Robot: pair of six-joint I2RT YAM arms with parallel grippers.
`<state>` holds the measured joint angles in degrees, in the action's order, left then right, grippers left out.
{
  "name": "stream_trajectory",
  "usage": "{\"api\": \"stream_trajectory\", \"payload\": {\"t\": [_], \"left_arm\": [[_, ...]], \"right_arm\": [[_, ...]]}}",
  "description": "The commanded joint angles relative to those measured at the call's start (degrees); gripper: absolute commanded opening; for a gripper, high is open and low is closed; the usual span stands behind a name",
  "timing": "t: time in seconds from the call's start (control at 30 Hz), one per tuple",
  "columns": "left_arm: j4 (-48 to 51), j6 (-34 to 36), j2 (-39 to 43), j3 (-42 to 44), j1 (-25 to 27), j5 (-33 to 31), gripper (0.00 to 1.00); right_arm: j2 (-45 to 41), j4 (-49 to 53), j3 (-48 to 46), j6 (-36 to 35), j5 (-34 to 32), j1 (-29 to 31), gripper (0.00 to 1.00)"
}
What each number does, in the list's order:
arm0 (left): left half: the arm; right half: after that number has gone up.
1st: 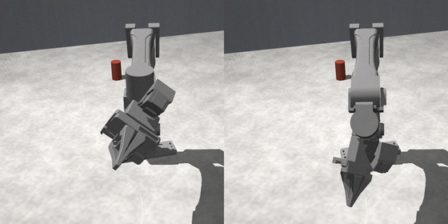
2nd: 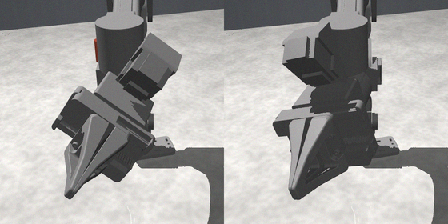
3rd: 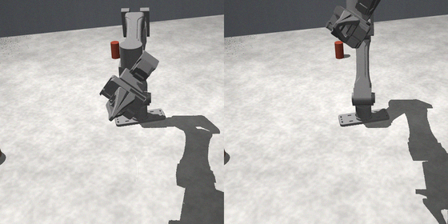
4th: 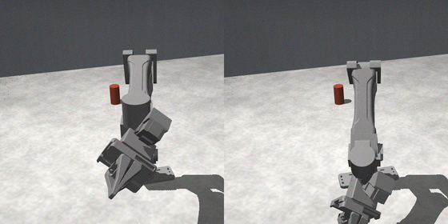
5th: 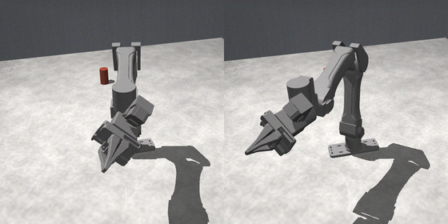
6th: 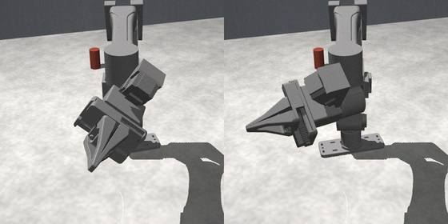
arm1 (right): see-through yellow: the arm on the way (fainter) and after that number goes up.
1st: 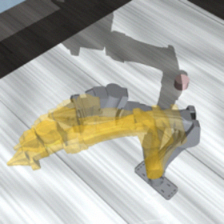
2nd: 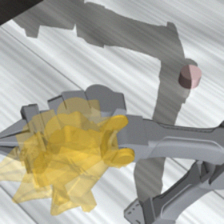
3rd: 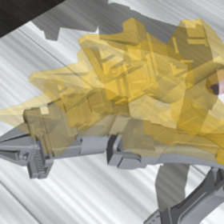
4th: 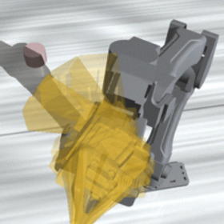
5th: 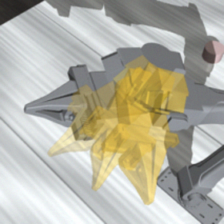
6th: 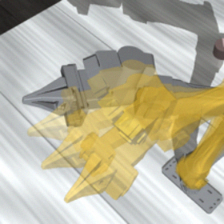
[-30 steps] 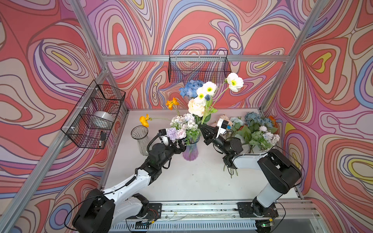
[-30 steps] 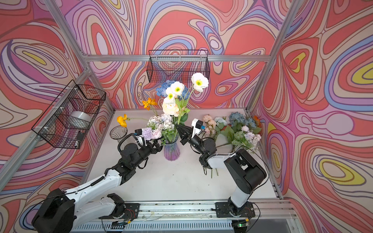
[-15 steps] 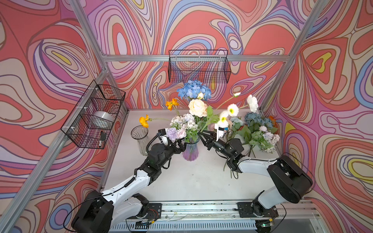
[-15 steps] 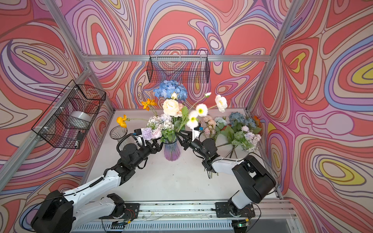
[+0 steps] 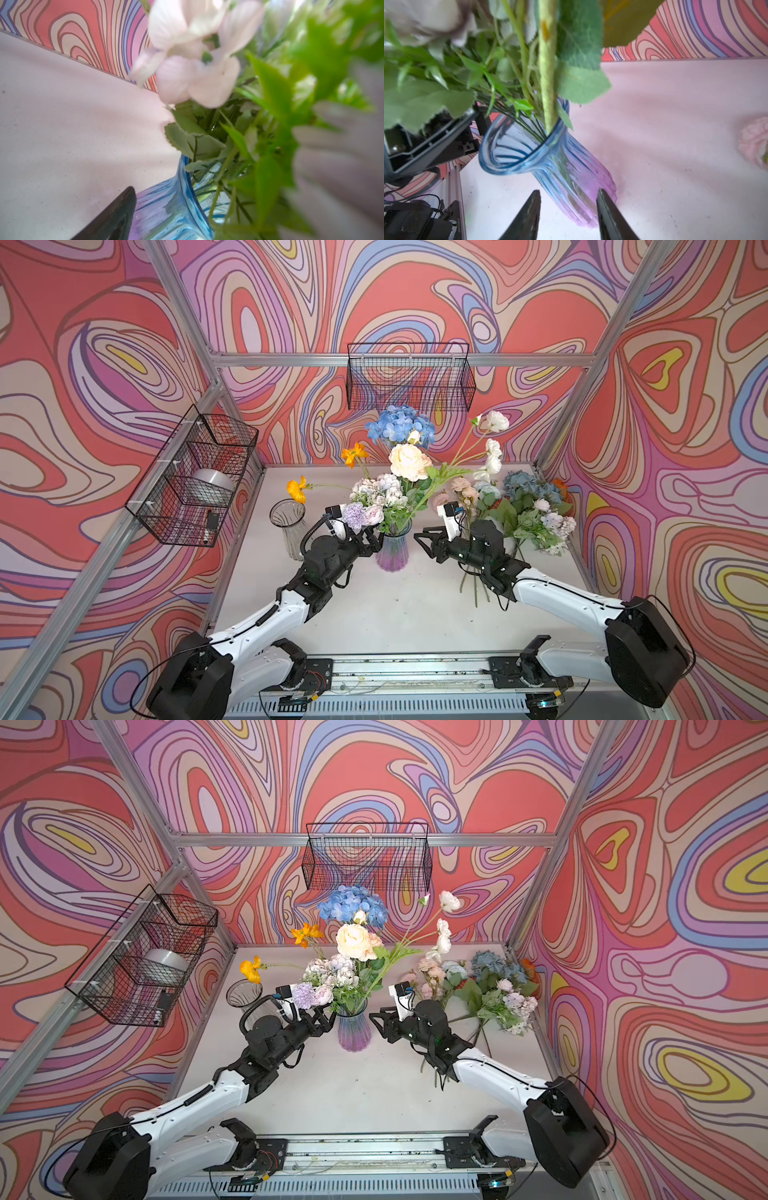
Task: Arrange the flowers into the vase
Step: 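Swing the poppies over and lower their stems into the gradient vase, then open the right gripper and move it back to the pink roses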
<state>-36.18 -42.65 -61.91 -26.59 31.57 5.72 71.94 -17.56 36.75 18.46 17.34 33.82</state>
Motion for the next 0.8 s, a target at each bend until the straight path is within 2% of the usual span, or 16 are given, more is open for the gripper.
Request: {"api": "stream_trajectory", "payload": {"t": [0.0,0.23,0.5,0.6,0.7,0.73,0.77], "left_arm": [[-2.6,-0.2,0.6,-0.3,0.2,0.0,0.89],[-2.5,0.3,1.4,-0.1,0.2,-0.3,0.89],[-4.4,0.0,0.3,0.4,0.2,-0.3,0.89],[-4.1,0.6,0.5,0.4,0.2,-0.2,0.89],[-3.7,1.1,0.7,0.5,0.2,-0.1,0.89],[-3.6,1.1,0.7,0.5,0.2,-0.1,0.89],[-3.5,1.2,0.7,0.5,0.2,-0.2,0.89]], "right_arm": [[-1.2,9.9,3.4,-2.9,-2.8,-0.6,0.52],[1.8,31.1,12.0,-5.2,-16.8,-3.7,0.58],[1.6,34.6,9.6,2.4,-20.6,-11.7,0.60],[1.2,34.7,8.8,4.1,-20.4,-14.7,0.70],[2.6,34.5,9.4,3.7,-20.6,-15.6,0.88],[3.3,34.4,10.1,3.2,-20.6,-15.6,0.98],[4.1,34.2,10.8,2.6,-20.5,-15.6,0.98]]}}
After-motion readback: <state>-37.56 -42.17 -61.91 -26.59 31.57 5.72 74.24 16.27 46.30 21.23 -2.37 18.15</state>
